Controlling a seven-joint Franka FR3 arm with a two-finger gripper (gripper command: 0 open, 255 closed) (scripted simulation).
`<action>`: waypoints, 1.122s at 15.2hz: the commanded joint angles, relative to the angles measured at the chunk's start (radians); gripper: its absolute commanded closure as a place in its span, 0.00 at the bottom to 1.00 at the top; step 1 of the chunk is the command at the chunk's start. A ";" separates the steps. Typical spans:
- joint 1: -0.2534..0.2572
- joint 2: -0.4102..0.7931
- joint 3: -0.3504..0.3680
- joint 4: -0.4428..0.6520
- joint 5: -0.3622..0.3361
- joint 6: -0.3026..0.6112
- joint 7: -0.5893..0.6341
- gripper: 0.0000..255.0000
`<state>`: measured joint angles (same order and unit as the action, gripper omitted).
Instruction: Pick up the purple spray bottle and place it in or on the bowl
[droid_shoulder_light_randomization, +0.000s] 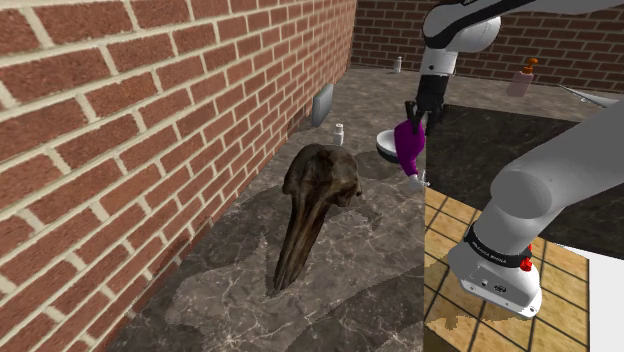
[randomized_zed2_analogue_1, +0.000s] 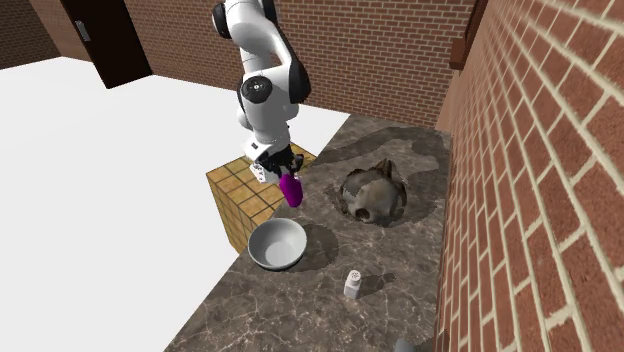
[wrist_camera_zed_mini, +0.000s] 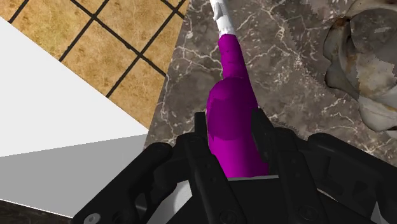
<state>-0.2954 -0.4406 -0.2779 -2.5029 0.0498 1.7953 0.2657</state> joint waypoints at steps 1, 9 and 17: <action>0.000 -0.013 0.003 0.018 -0.001 -0.031 0.006 1.00; 0.001 0.048 -0.015 0.135 0.000 -0.091 -0.015 1.00; -0.008 0.374 -0.097 0.438 0.051 -0.095 -0.153 1.00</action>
<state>-0.3001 -0.1186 -0.3636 -2.1182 0.0900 1.7065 0.1352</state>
